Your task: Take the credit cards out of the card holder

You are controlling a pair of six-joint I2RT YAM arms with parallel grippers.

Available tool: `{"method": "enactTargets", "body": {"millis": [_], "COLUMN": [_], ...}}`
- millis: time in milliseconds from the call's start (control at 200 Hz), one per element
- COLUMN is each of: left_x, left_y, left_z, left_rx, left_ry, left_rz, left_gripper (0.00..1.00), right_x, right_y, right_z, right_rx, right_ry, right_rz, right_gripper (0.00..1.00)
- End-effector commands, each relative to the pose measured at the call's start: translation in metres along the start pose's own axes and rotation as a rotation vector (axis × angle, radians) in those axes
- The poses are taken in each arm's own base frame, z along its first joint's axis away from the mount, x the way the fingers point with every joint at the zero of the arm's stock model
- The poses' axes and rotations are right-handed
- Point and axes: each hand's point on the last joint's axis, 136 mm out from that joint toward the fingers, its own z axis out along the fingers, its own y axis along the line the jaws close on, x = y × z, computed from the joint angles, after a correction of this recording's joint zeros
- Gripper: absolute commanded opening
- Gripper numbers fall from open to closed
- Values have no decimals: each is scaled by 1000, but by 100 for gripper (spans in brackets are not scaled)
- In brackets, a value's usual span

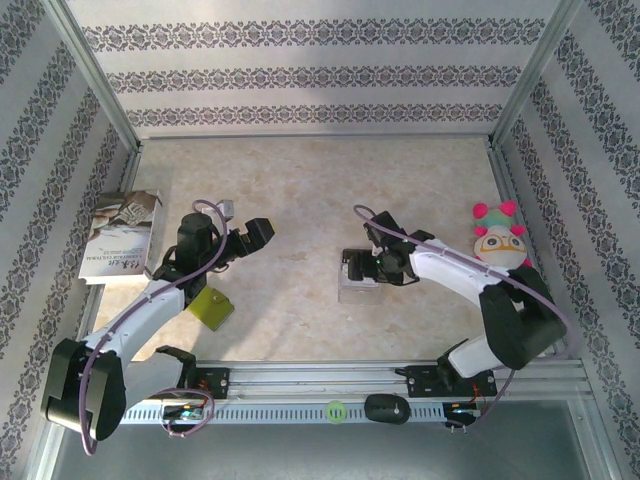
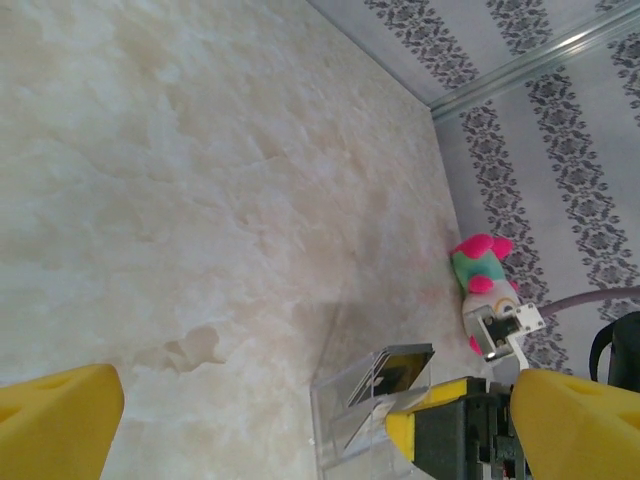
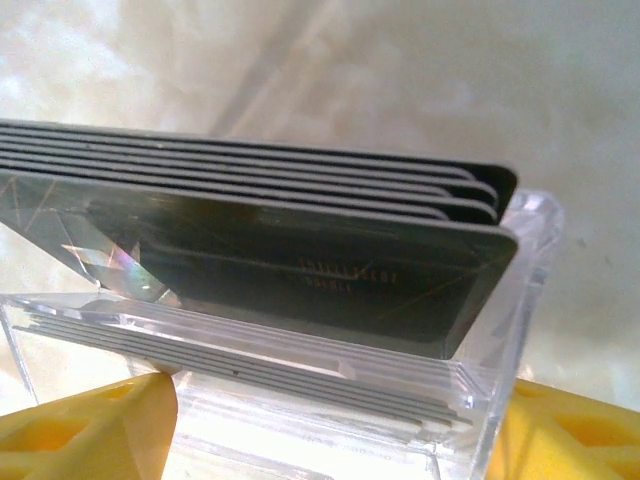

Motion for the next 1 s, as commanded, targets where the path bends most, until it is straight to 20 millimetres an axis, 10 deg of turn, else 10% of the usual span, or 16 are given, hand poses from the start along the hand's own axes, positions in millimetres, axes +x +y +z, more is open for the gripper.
{"method": "enactTargets", "body": {"millis": [0,500,994], "left_x": [-5,-8,-12], "left_y": [1,9,7], "left_z": [-8,-29,-40], "left_rx": [-56,-122,-143], "left_ry": [-12,-38,-56], "left_rz": [38,24,34], "left_gripper": [99,99,99], "right_x": [-26,-133,-163], "right_y": [18,93,127], "right_z": [8,58,62], "right_rx": [-21,-126,-178], "right_ry": [-44,-63,-124], "right_rz": [-55,-145,-121], "right_gripper": [76,75,76]}}
